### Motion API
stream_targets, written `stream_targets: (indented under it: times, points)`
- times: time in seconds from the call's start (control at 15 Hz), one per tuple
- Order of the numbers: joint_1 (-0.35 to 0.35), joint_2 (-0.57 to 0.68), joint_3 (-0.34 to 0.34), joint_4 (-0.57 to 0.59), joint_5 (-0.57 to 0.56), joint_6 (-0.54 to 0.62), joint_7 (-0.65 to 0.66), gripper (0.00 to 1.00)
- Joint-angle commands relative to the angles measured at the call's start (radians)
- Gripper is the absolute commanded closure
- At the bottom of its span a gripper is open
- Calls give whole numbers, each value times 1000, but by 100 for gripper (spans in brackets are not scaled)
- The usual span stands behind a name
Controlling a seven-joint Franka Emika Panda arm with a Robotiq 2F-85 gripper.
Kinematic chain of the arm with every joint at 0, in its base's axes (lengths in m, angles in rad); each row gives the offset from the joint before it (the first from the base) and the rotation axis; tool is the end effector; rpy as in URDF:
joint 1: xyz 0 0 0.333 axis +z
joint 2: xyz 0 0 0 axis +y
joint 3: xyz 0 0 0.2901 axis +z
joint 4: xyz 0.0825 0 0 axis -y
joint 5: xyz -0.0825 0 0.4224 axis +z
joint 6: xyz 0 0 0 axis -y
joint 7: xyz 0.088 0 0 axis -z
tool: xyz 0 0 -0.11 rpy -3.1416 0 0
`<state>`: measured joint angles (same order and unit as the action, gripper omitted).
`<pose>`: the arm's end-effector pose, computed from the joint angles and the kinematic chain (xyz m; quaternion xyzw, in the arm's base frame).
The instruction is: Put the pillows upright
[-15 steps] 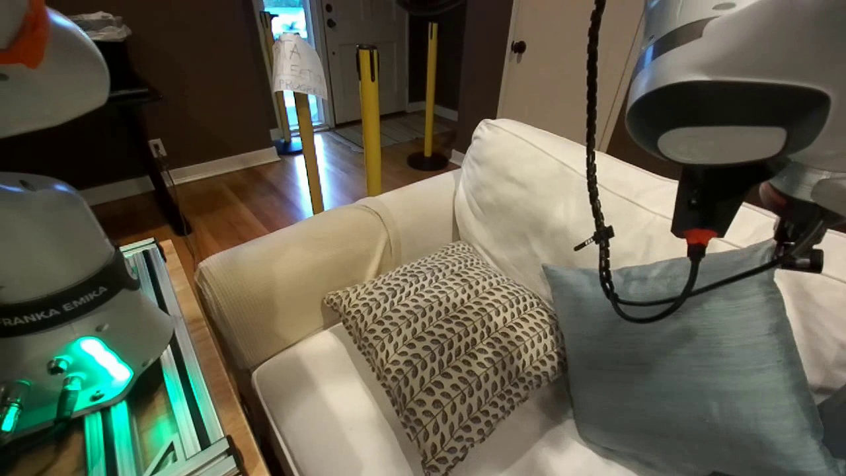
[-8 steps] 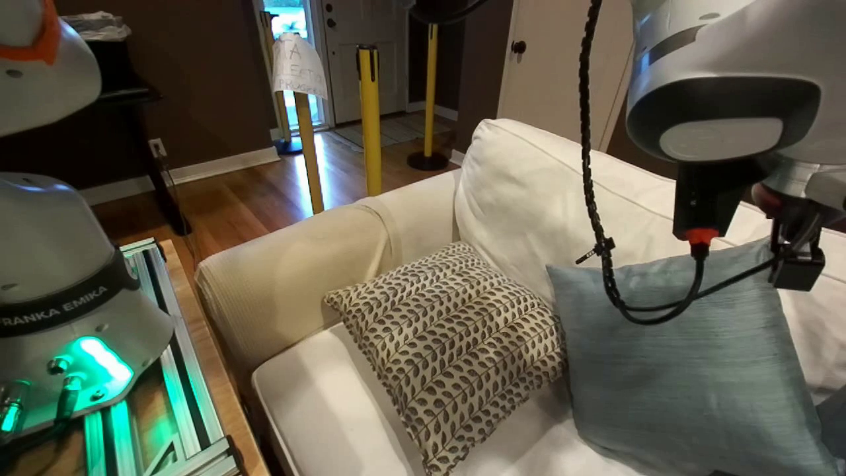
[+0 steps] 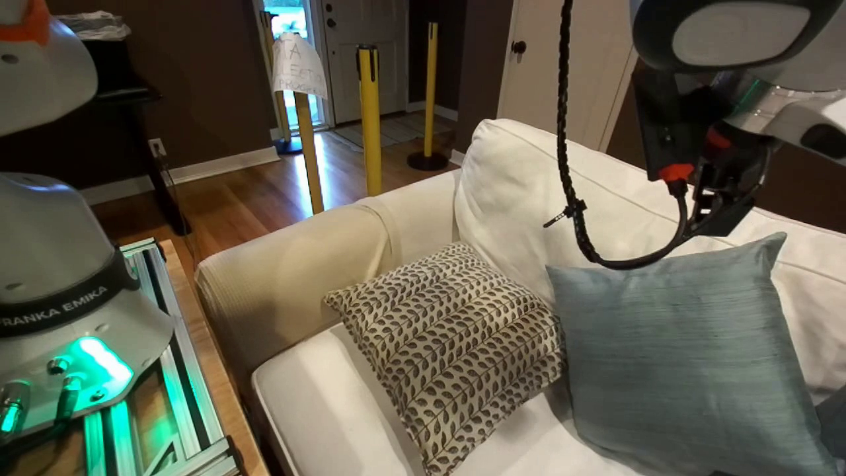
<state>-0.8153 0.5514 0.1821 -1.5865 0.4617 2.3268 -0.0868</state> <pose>0.5854 -0.4385 0.2962 -0.8792 0.4094 -0.1653 0.1789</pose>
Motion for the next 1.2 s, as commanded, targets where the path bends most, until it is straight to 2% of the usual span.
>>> stream_targets:
  times: [0.0, 0.2, 0.27, 0.4, 0.67, 0.93, 1.13]
  points:
    - [121, -121, -117, -155, -53, -92, -29, 0]
    - [238, -177, -198, -264, -145, -90, -28, 0]
    - [222, -110, -204, -155, -67, -103, -36, 0]
    - [264, -117, -233, -170, -62, -102, -33, 0]
    - [262, -114, -248, -157, -59, -101, -34, 0]
    - [316, -37, -262, -152, -70, -173, -32, 0]
    - [369, 26, -247, -151, -68, -219, -28, 0]
